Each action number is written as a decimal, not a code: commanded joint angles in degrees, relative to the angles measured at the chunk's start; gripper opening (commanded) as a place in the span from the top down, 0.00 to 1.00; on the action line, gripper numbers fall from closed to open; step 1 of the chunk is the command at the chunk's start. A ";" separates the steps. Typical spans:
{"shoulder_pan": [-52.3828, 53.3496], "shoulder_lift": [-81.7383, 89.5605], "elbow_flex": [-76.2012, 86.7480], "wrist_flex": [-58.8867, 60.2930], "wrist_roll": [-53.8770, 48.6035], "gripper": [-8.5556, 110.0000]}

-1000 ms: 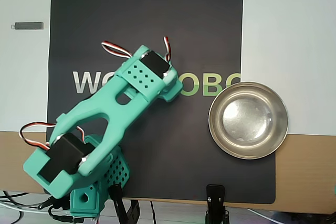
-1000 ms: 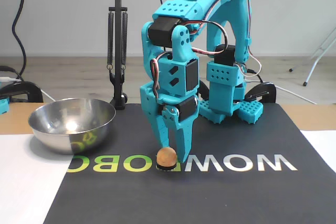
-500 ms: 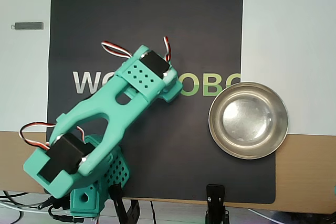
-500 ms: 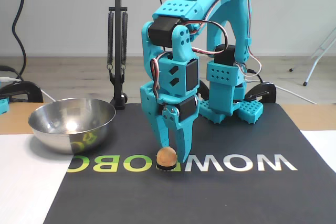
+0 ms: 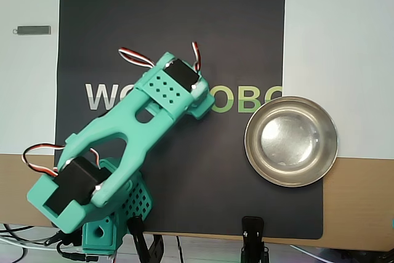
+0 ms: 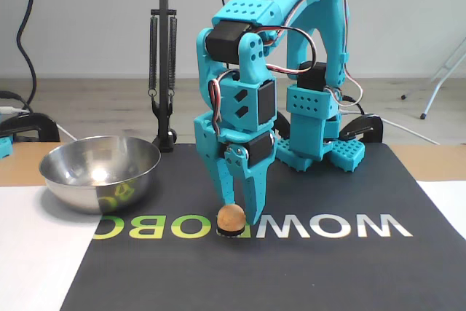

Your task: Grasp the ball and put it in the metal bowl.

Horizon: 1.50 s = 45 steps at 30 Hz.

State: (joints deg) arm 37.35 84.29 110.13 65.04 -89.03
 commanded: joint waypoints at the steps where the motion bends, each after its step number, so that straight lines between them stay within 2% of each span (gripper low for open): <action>1: -0.35 2.37 -3.60 0.35 0.09 0.55; 23: -0.35 2.37 -3.96 0.35 0.09 0.54; 28: -0.35 2.37 -3.96 0.35 0.09 0.50; 45: -0.09 2.29 -5.80 0.18 0.09 0.50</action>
State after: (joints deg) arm 37.35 84.29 106.52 65.39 -88.95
